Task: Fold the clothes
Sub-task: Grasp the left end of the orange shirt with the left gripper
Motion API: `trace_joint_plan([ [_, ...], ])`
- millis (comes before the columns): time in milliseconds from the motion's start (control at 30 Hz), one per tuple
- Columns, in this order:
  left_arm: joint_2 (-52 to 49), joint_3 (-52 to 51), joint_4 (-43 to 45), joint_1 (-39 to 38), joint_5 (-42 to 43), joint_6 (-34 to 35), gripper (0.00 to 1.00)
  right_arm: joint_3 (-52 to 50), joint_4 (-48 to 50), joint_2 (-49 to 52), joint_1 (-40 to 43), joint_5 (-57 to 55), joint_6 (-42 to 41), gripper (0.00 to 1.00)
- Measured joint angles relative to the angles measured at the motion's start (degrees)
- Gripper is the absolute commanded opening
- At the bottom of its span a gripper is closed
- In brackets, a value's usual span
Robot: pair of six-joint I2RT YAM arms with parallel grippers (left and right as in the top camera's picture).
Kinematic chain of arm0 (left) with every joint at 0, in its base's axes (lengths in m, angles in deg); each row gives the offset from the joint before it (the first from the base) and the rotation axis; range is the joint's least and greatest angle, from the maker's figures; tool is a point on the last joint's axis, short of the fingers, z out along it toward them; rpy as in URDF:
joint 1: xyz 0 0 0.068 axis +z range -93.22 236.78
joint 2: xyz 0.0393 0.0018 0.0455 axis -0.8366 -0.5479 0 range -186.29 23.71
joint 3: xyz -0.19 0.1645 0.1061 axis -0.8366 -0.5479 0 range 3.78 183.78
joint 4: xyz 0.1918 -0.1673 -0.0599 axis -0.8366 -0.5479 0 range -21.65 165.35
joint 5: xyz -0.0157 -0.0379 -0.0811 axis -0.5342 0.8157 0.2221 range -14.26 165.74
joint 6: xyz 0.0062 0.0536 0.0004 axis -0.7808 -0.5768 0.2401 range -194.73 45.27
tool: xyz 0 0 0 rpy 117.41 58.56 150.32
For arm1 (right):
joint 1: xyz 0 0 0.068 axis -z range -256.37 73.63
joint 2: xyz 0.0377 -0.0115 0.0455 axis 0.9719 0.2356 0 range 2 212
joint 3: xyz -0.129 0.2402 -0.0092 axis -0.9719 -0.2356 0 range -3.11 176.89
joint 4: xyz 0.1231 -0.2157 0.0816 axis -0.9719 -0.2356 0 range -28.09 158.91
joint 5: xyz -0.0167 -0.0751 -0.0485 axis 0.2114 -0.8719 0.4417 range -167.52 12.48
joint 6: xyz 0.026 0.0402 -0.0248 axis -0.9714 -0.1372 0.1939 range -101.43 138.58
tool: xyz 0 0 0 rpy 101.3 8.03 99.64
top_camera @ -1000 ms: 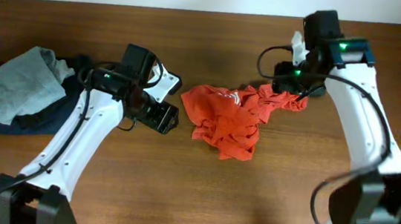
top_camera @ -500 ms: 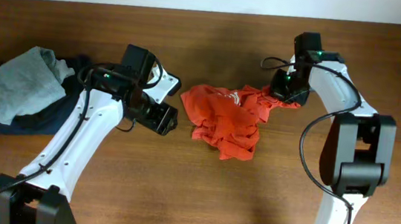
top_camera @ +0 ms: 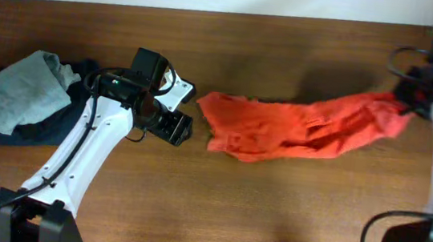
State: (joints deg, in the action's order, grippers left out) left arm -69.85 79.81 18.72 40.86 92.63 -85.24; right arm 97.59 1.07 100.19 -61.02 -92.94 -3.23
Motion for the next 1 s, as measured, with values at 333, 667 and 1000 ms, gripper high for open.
trace_joint_plan([
  [333, 0.0, 0.0, 0.3, 0.0, 0.3, 0.0, 0.83, -0.5, -2.2, 4.2, 3.8, -0.4, -0.6, 0.57],
  [667, -0.8, 0.0, 6.1, -7.2, 4.3, -4.2, 0.84, -0.5, -2.5, 4.1, 3.8, 15.5, 2.4, 0.65],
  [1000, -6.5, 0.0, 18.8, -17.8, -2.6, -6.4, 0.71, -0.5, -4.8, 4.1, 3.0, 26.6, 9.0, 0.68],
])
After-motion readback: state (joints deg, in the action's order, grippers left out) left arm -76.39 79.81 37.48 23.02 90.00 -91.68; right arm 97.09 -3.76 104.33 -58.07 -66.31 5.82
